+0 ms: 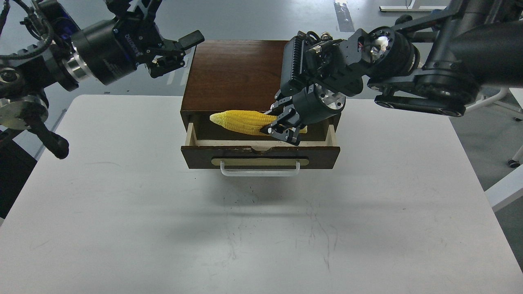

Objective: Put corn in drawer with both arms

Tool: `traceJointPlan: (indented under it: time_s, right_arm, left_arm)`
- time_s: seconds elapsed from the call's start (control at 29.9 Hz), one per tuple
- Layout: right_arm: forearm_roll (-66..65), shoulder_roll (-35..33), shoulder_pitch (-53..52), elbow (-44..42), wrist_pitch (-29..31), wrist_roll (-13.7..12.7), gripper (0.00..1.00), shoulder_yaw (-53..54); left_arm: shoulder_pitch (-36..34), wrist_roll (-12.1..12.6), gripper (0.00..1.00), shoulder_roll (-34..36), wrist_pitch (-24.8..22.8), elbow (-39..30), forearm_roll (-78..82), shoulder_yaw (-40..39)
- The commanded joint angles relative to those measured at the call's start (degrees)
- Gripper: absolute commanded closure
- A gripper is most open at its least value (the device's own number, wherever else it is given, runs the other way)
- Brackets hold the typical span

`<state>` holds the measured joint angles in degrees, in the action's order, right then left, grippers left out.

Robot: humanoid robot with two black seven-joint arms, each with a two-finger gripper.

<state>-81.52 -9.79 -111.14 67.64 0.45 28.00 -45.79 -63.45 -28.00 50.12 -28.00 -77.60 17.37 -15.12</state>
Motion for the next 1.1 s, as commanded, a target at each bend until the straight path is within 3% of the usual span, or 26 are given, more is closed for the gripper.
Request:
traceJointPlan:
  time_s: [0.0, 0.07, 0.27, 0.6, 0.74, 0.9, 1.07]
  right_arm:
    - [0.4, -0.2, 0.1, 0.2, 0.0, 0.0, 0.15, -0.1]
    - [0.8, -0.6, 0.0, 0.3, -0.1, 0.0, 0.08, 0.2]
    - [5.3, -2.9, -0.6, 0.4, -0.1, 0.0, 0.04, 2.2]
    - [34.2, -20.3, 2.6, 1.5, 0.5, 0.0, 0.02, 9.6]
    - [49.8, -30.1, 13.9, 3.5, 0.4, 0.0, 0.0, 17.5]
    - [57.9, -37.4, 31.2, 4.0, 0.5, 0.0, 0.0, 32.3]
    - [65.0, -41.0, 48.5, 6.2, 0.4, 0.0, 0.0, 45.9]
  left_arm:
    - [0.0, 0.0, 0.01, 0.0, 0.0, 0.0, 0.0, 0.0]
    - [0.0, 0.0, 0.01, 0.0, 0.0, 0.0, -0.1, 0.0]
    - [0.0, 0.0, 0.01, 0.1, 0.0, 0.1, -0.1, 0.0]
    - [1.0, 0.0, 0.01, 0.4, 0.0, 0.0, -0.8, 0.0]
    - [2.3, 0.0, 0.01, 0.0, 0.0, 0.2, -0.9, 0.0]
    - [4.7, 0.0, 0.01, -0.1, 0.0, 0.2, -0.9, -1.2]
    - [7.7, 0.0, 0.01, -0.1, 5.0, 0.2, -1.1, -2.7]
